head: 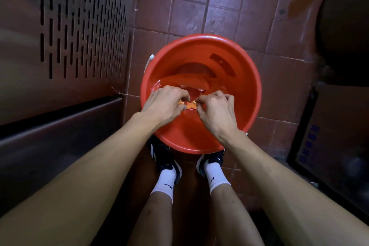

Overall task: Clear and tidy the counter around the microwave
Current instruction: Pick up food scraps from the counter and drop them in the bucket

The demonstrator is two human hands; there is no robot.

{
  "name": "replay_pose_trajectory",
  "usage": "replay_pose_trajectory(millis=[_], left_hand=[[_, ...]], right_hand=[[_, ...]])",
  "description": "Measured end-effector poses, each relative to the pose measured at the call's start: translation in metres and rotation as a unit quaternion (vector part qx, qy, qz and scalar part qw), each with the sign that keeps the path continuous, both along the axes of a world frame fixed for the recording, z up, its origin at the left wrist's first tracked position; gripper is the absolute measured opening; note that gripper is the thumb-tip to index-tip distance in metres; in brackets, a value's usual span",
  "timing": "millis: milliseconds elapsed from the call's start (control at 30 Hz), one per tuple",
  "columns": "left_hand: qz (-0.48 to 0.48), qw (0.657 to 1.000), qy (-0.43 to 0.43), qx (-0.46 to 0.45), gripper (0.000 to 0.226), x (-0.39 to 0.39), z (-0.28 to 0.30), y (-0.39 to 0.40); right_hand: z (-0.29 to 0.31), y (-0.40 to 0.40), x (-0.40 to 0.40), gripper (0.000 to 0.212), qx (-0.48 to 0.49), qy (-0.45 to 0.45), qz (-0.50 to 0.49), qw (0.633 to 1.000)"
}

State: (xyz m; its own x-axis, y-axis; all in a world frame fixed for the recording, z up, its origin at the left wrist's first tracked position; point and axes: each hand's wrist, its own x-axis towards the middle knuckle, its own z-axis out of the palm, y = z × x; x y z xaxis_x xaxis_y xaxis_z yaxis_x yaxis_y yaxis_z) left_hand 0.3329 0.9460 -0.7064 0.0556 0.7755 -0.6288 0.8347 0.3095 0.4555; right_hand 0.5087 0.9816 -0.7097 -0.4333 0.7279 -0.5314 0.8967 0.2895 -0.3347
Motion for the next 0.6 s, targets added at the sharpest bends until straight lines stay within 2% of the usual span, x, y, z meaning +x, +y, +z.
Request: replay_pose_trajectory(millis=[133, 333, 467, 600], left_hand=[[-0.016, 1.000, 0.012, 0.022, 0.021, -0.001, -0.001, -0.003], [-0.096, 0.986, 0.074, 0.113, 0.032, 0.005, 0.008, -0.017], [-0.135, 0.974, 0.119, 0.140, 0.030, 0.007, 0.024, -0.029], [-0.138, 0.974, 0.112, 0.140, 0.034, 0.005, 0.056, -0.043]], right_hand=[[0.003, -0.002, 0.002, 0.027, 0.023, -0.011, 0.013, 1.000], [0.016, -0.010, 0.010, 0.037, -0.020, -0.039, 0.029, 0.999], [0.039, -0.014, 0.013, 0.042, -0.034, -0.057, 0.039, 0.997], [0.080, -0.020, 0.018, 0.042, -0.051, -0.086, 0.053, 0.994]])
